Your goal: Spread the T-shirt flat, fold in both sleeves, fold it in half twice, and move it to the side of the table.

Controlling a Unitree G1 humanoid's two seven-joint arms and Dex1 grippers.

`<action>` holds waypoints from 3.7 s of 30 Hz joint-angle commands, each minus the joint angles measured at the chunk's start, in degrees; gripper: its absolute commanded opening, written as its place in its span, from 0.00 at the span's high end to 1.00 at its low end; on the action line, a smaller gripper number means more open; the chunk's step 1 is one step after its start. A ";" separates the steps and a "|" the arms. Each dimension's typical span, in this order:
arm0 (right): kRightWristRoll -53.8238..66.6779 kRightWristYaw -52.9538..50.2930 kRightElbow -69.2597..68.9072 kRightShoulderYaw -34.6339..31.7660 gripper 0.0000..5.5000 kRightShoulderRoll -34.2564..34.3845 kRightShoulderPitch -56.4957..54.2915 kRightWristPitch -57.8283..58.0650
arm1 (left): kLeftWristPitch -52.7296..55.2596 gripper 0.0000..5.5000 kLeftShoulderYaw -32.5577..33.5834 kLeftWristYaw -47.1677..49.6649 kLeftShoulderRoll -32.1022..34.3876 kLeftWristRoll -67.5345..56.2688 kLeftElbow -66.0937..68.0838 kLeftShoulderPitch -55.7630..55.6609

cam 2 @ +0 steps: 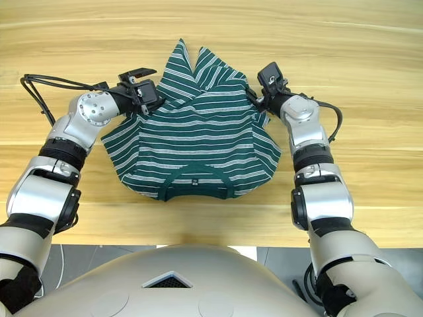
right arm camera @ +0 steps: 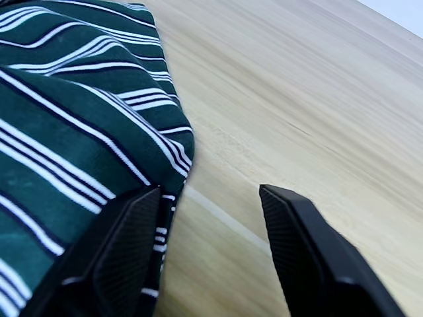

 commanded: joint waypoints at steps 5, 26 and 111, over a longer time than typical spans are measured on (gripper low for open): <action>-0.14 0.09 -1.29 0.12 0.50 0.00 0.81 1.14 | -2.47 0.39 -0.63 -0.61 6.16 1.58 2.36 3.93; 0.58 2.27 -11.34 0.13 0.50 -1.00 7.81 4.90 | -1.36 0.39 4.63 -1.50 12.75 -3.90 -20.34 24.03; 7.00 5.70 -22.50 1.37 0.50 3.67 7.67 8.98 | -2.53 0.39 3.38 32.23 3.00 3.21 11.46 -2.82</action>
